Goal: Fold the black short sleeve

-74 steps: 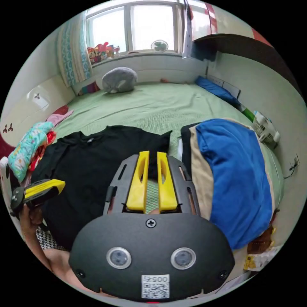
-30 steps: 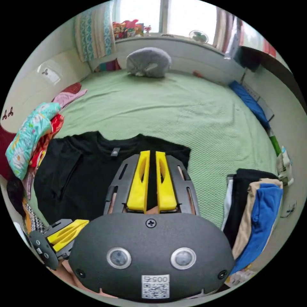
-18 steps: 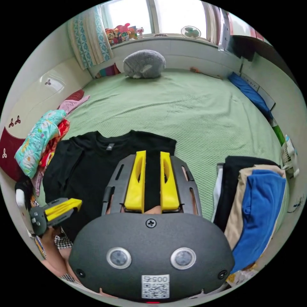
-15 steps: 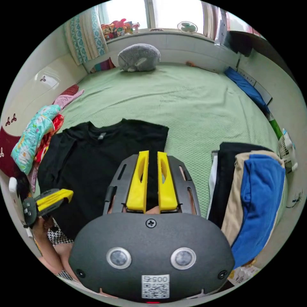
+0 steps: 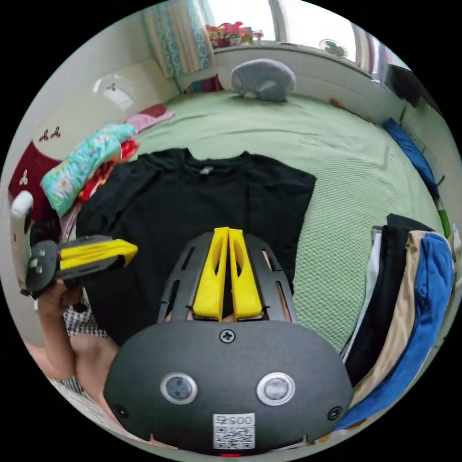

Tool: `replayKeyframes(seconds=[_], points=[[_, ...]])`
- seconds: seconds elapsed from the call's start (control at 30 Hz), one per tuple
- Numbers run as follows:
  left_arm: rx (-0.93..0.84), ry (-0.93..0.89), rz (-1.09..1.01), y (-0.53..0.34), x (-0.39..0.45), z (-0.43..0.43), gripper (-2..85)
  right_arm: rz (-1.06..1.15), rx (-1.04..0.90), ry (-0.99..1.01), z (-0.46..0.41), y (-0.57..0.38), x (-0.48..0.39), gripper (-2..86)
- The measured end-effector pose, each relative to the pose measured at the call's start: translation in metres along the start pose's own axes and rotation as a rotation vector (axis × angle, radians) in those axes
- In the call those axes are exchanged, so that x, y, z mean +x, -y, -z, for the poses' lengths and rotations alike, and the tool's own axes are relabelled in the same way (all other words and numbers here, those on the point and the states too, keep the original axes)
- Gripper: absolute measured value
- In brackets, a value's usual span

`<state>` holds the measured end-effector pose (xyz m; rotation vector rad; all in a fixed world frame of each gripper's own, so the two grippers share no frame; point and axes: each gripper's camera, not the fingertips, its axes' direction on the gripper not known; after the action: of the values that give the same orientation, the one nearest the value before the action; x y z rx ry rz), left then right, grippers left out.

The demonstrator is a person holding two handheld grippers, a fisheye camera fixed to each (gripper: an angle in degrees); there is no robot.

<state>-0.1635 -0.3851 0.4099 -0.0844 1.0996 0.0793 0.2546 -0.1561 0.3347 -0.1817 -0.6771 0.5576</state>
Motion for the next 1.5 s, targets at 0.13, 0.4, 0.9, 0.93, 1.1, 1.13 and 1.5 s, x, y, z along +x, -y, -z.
replayKeyframes(seconds=[0.13,0.4,0.9,0.93,1.1,1.13,1.5], points=[[-0.027,-0.007,0.02,0.001,-0.005,-0.005,-0.4,-0.119,0.057,-0.183,-0.006,0.03,0.049,2.0],[-0.029,-0.003,0.038,0.0,-0.008,-0.006,-0.4,-0.233,-0.046,-0.167,-0.053,0.074,0.111,10.8],[-0.082,0.124,0.017,0.001,0.003,-0.01,-0.5,-0.351,-0.014,-0.119,-0.075,0.102,0.15,-0.9],[-0.084,0.135,0.01,0.0,0.006,-0.01,-0.5,-0.35,0.005,-0.125,-0.077,0.101,0.148,-0.5],[-0.087,0.178,-0.001,-0.001,0.011,-0.01,-0.5,-0.293,0.014,-0.122,-0.077,0.089,0.139,5.6],[-0.081,0.172,0.002,-0.001,0.011,-0.009,-0.5,-0.265,0.035,-0.094,-0.07,0.084,0.137,6.6],[-0.056,0.092,0.055,-0.004,0.003,-0.004,-0.5,-0.091,-0.004,0.052,-0.014,-0.046,0.109,8.1]])
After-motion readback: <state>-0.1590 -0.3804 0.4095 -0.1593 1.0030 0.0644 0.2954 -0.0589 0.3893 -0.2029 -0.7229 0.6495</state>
